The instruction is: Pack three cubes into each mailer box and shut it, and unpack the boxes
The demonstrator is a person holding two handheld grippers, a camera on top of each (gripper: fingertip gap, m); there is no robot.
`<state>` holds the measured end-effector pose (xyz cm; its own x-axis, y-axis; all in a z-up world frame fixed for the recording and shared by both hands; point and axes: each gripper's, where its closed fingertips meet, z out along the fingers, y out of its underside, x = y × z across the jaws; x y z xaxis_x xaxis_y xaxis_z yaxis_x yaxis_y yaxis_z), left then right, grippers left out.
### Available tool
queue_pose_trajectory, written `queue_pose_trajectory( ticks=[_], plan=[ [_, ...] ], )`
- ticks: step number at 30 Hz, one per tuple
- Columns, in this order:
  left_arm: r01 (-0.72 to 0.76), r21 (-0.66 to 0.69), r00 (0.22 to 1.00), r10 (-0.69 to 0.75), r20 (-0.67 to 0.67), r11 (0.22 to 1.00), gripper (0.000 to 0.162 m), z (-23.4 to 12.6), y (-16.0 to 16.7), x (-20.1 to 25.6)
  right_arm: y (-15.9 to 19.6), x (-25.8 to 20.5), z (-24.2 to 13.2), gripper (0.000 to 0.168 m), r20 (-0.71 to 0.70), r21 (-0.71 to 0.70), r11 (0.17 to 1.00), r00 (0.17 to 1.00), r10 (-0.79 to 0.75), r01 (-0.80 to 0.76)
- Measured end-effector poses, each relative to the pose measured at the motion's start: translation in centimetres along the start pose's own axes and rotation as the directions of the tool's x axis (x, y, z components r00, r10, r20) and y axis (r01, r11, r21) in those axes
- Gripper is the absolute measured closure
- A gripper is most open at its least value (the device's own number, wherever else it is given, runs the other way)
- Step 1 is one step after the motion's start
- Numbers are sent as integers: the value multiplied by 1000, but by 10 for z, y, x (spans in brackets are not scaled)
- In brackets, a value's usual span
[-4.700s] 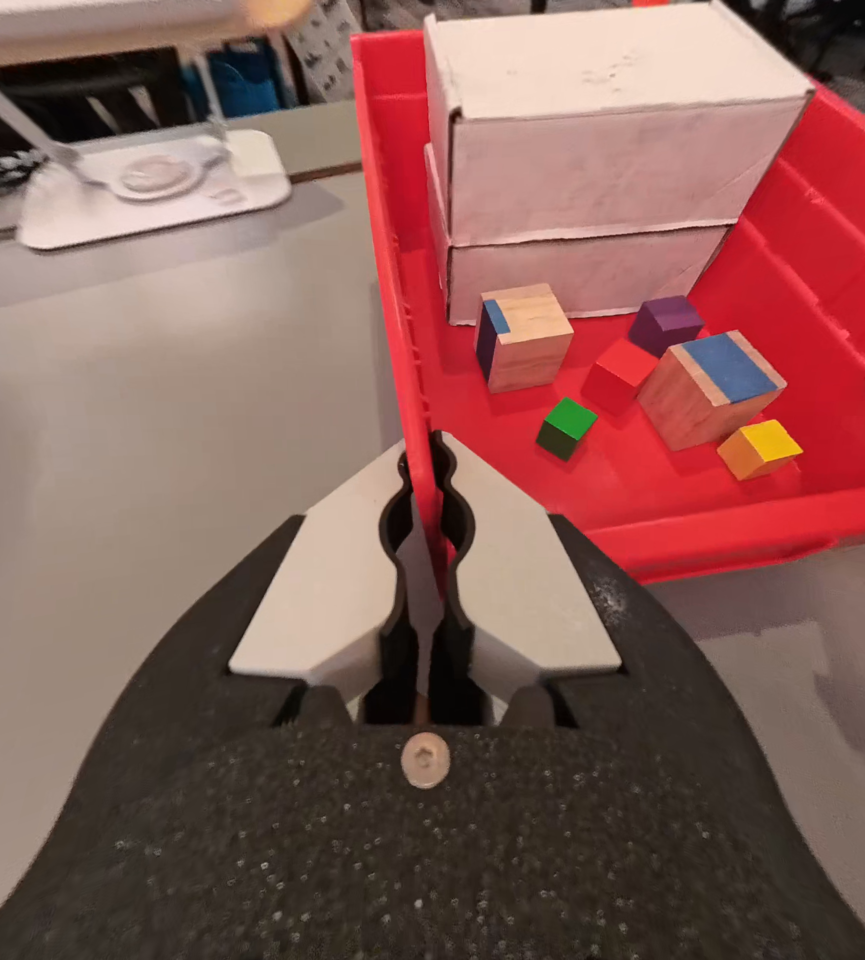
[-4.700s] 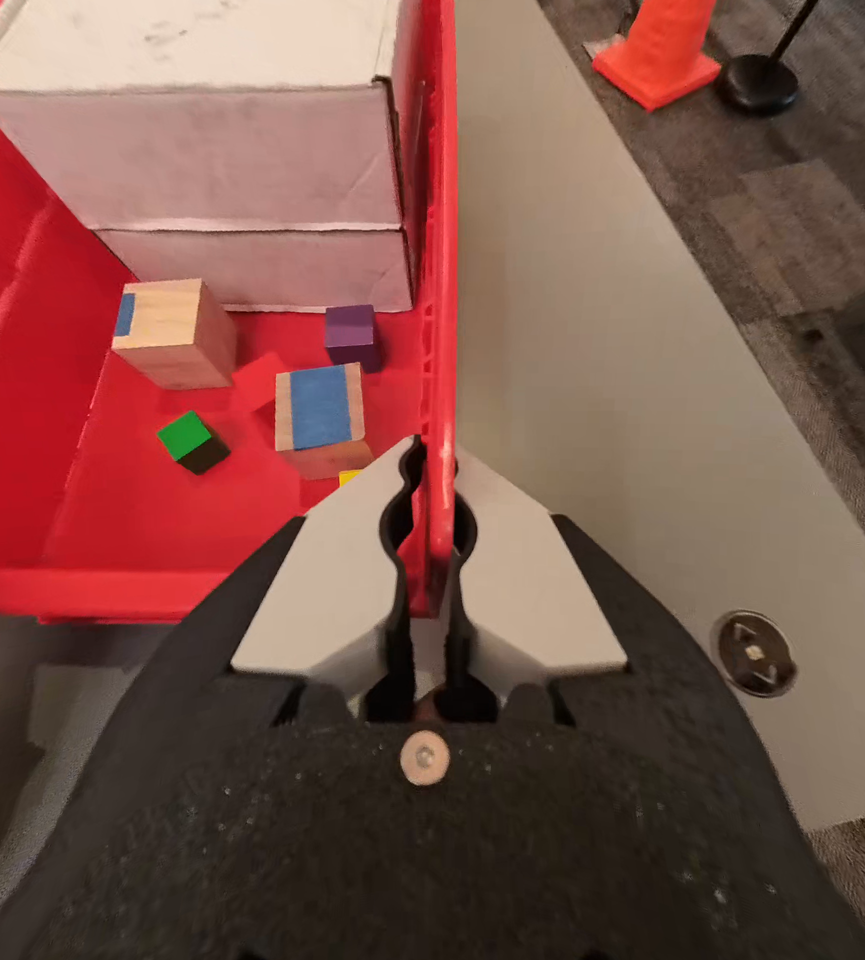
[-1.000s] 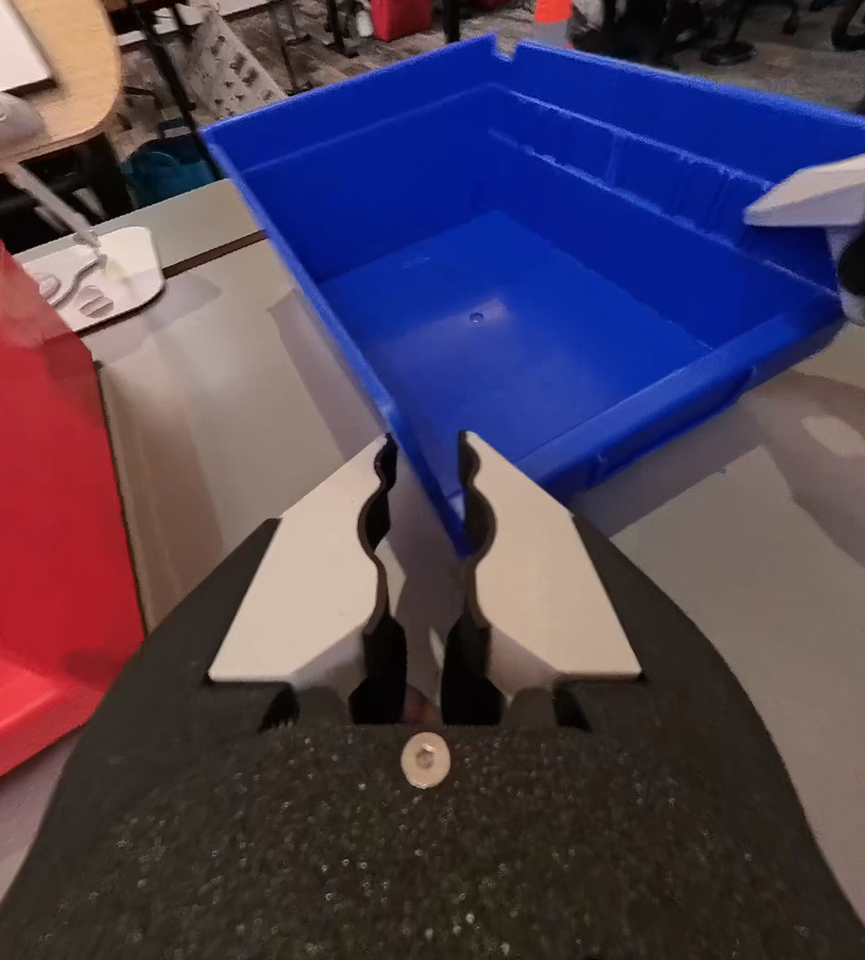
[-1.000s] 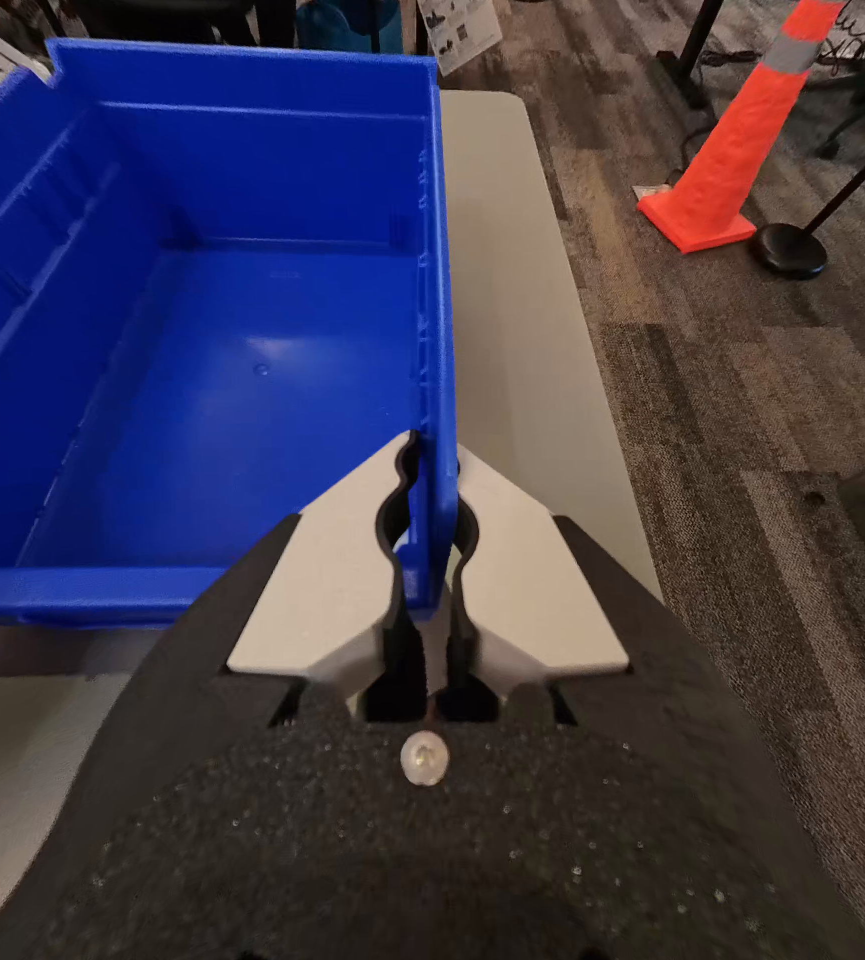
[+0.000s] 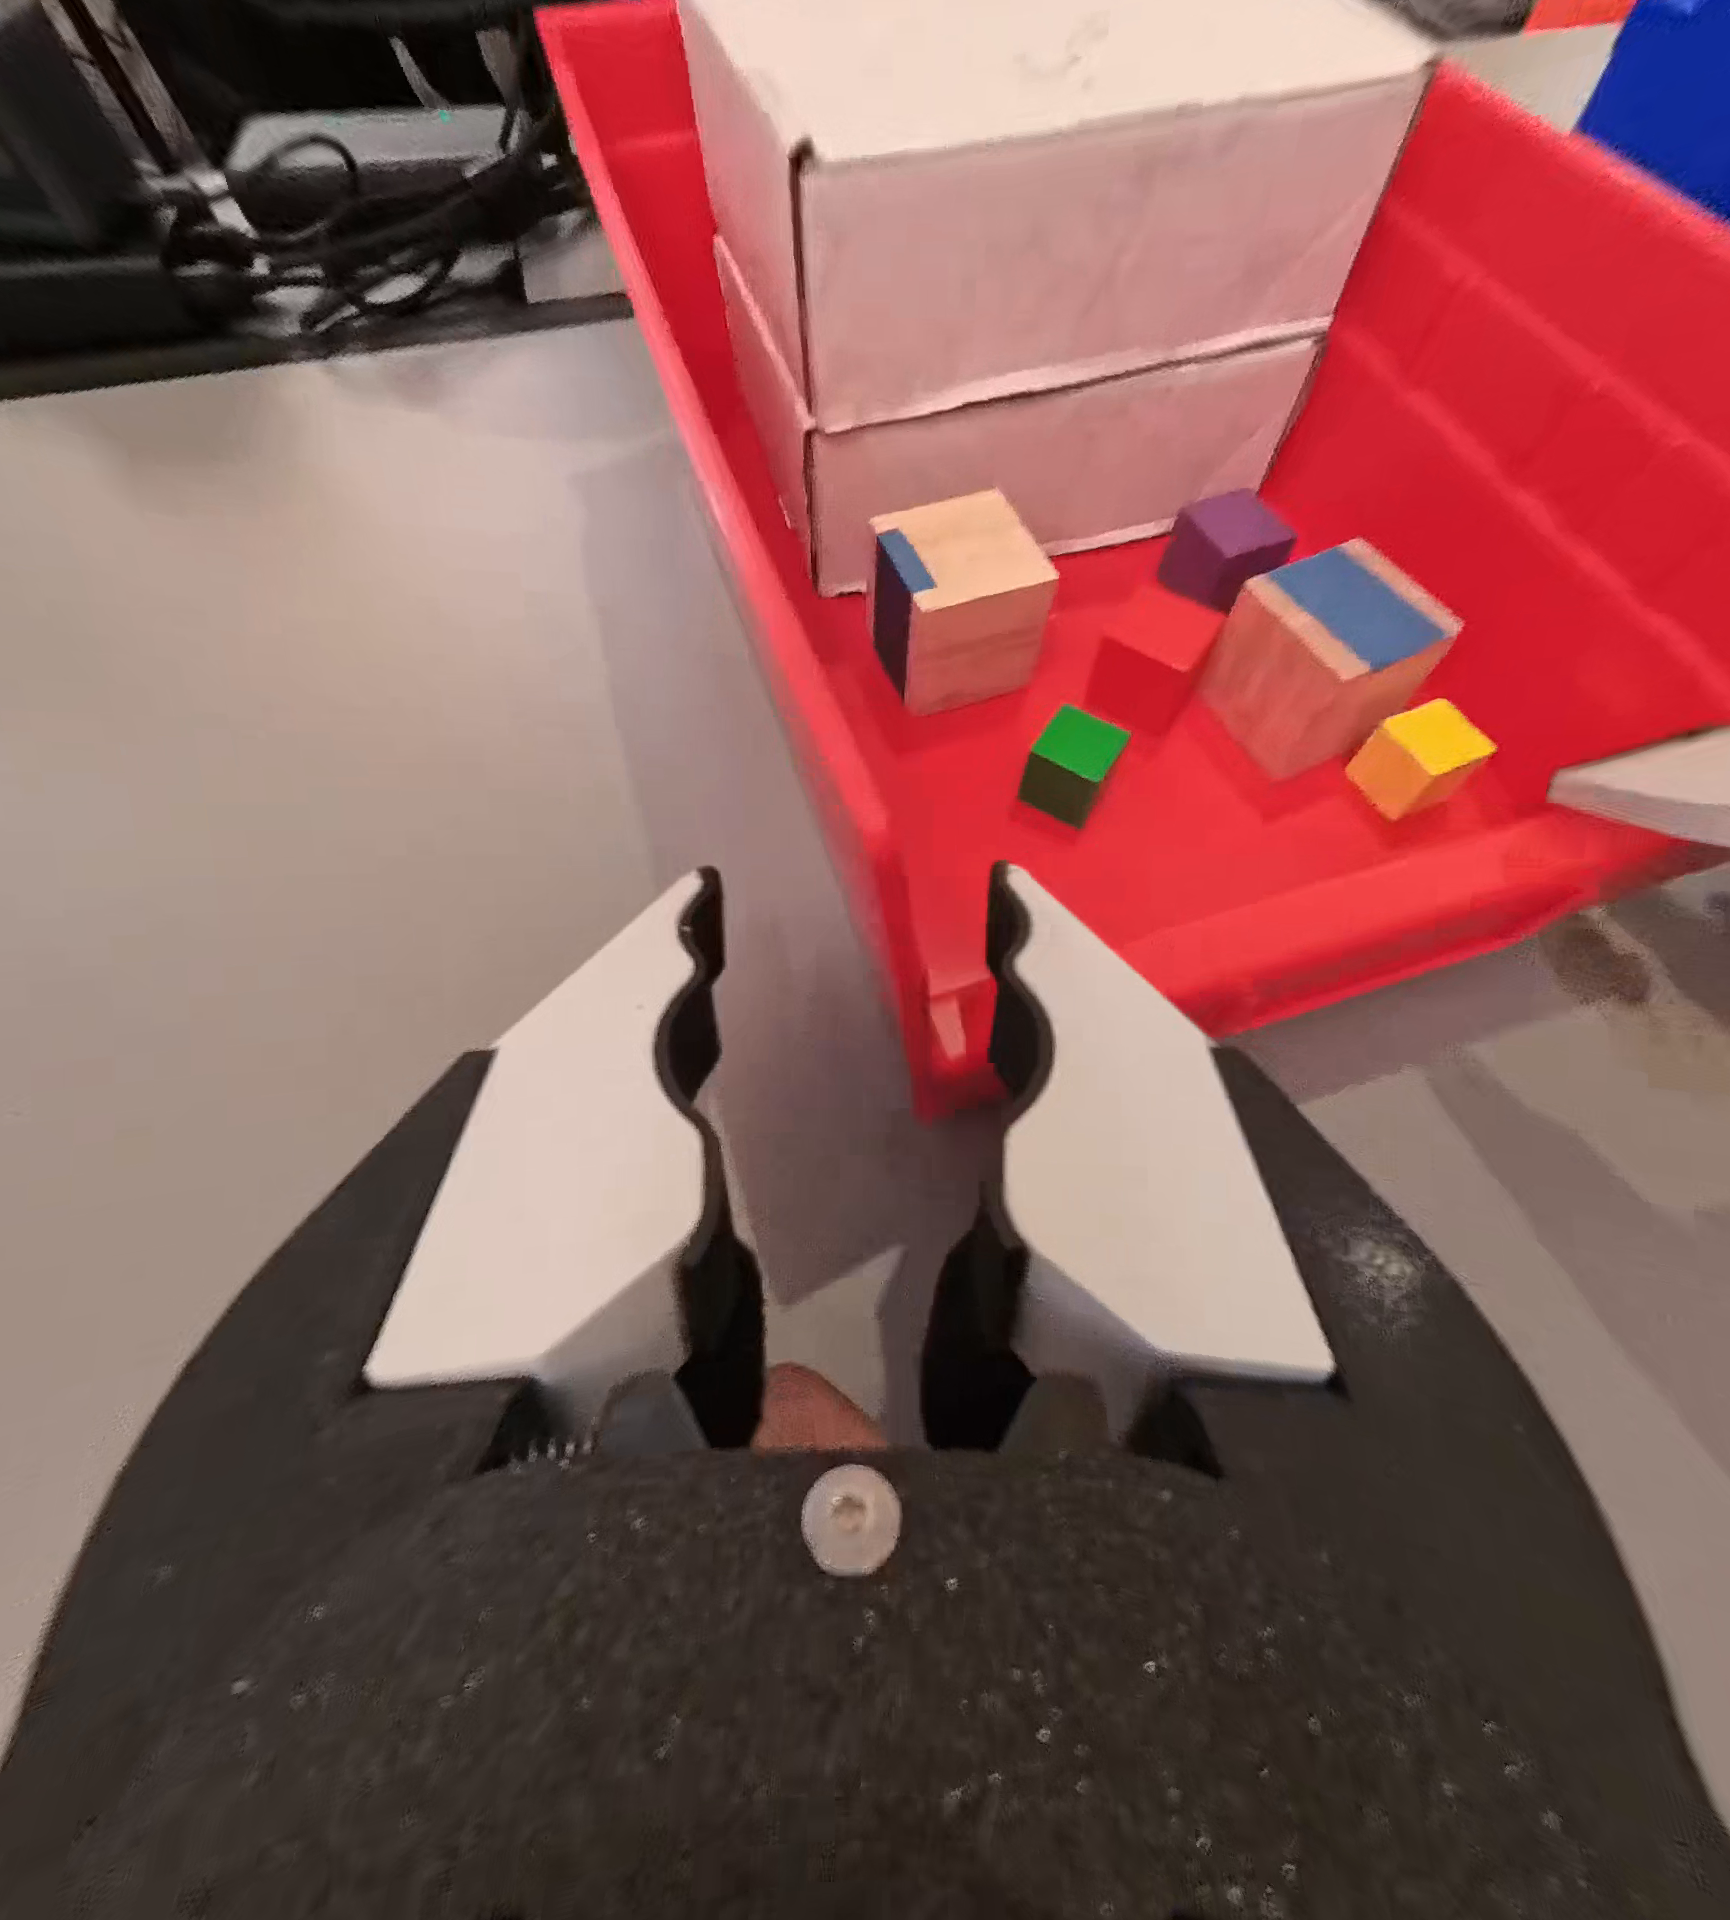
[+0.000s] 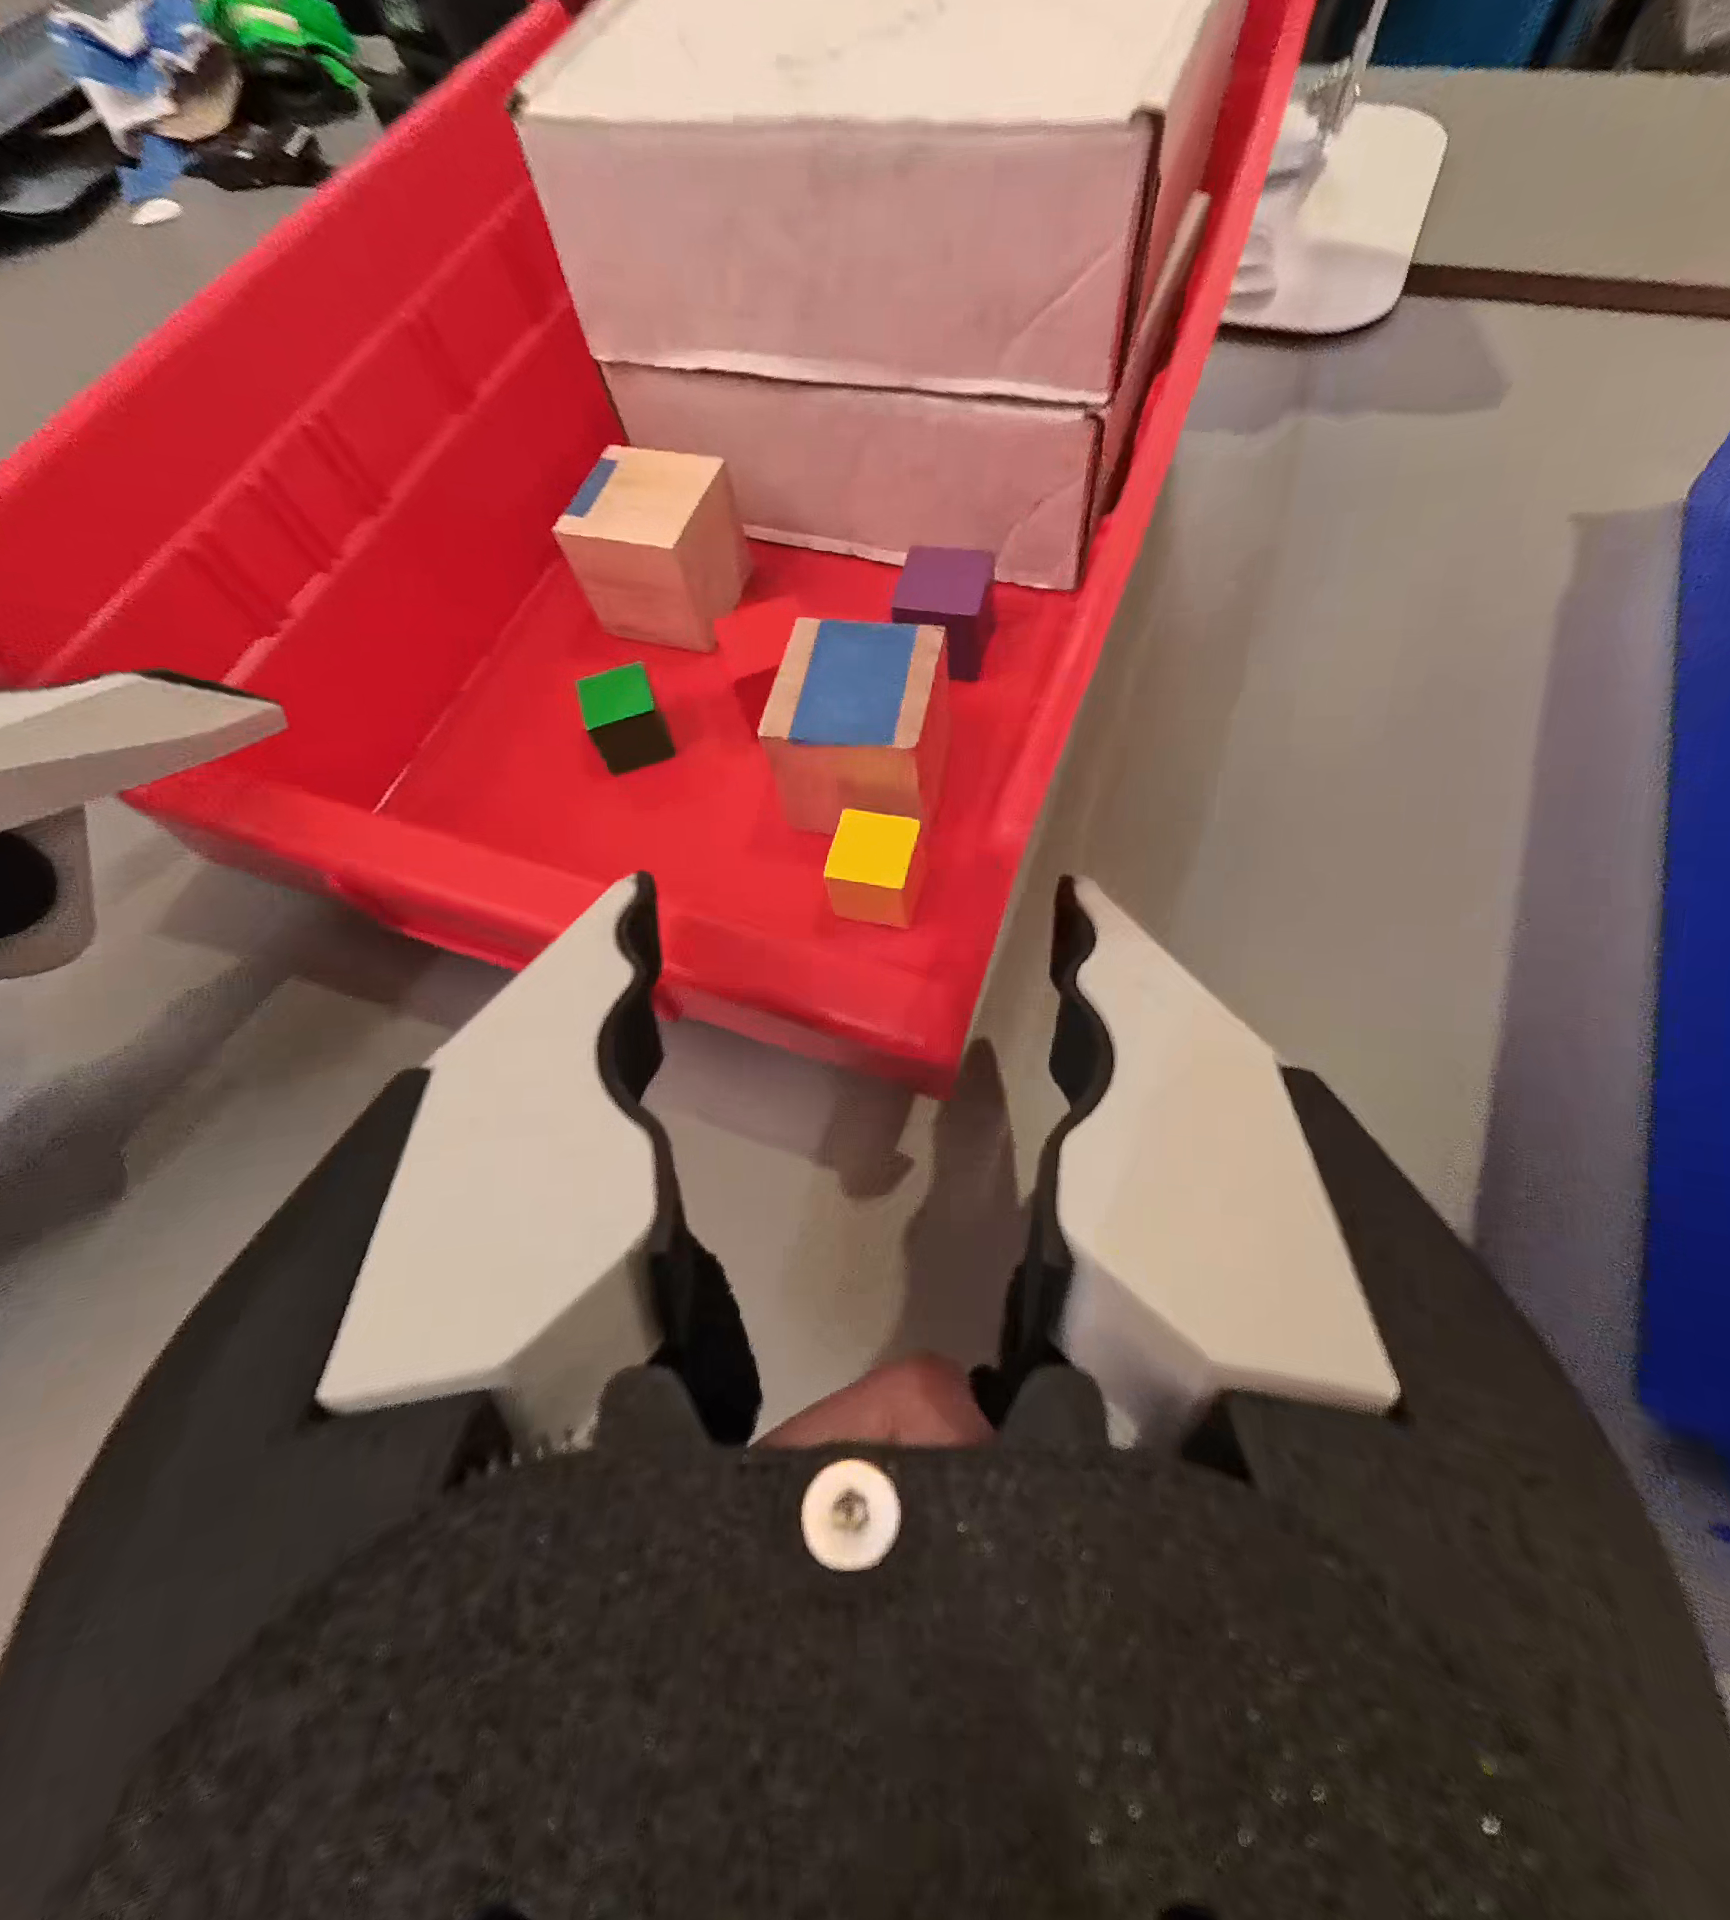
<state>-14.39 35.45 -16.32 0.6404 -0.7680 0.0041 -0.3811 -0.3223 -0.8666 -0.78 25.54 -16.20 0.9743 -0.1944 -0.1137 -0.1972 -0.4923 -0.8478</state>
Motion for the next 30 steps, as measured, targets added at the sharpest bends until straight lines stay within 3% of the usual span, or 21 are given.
queue_pose_trajectory(
  ticks=[1, 3, 4, 5, 6, 11, 16, 23, 26, 30],
  plan=[
    [-7, -15, 1000, 7, -12, 1000, 122, 5, 4, 0, 1, 3, 6, 97, -35, -5, 1000, 999, 10, -11],
    [-21, -16, 998, 20, -67, 1000, 147, 12, 9, 6, -2, 11, 11, 125, -115, 29, 999, 993, 30, -27],
    [-19, -7, 998, 19, -66, 1000, 150, 12, 8, 5, -4, 16, 11, 136, -164, 46, 999, 986, 24, -17],
    [-17, -5, 999, 17, -48, 1000, 155, 11, 7, 2, -5, 26, 9, 161, -245, 51, 999, 969, 20, -7],
    [-12, -5, 999, 12, -34, 1000, 156, 11, 5, -2, -6, 27, 8, 163, -262, 58, 998, 965, 2, 14],
    [10, 29, 1000, -9, -10, 1000, 160, -2, -6, -27, -12, 4, 5, 164, -327, 107, 994, 944, 38, -3],
    [-48, 55, 998, 45, 52, 997, 161, -40, -8, -89, -27, -60, 10, 166, -301, 196, 979, 946, 116, -57],
    [45, 102, 995, -53, 81, 994, 162, -64, 0, -193, -59, -158, 54, 166, -272, 219, 975, 958, 89, -29],
    [130, 138, 988, -141, 70, 982, 162, -71, 5, -222, -56, -184, 77, 166, -265, 180, 983, 962, 72, -24],
    [109, 106, 987, -121, 108, 988, 161, -70, 20, -242, -46, -203, 96, 166, -239, 167, 986, 969, 58, -17]
  ],
)
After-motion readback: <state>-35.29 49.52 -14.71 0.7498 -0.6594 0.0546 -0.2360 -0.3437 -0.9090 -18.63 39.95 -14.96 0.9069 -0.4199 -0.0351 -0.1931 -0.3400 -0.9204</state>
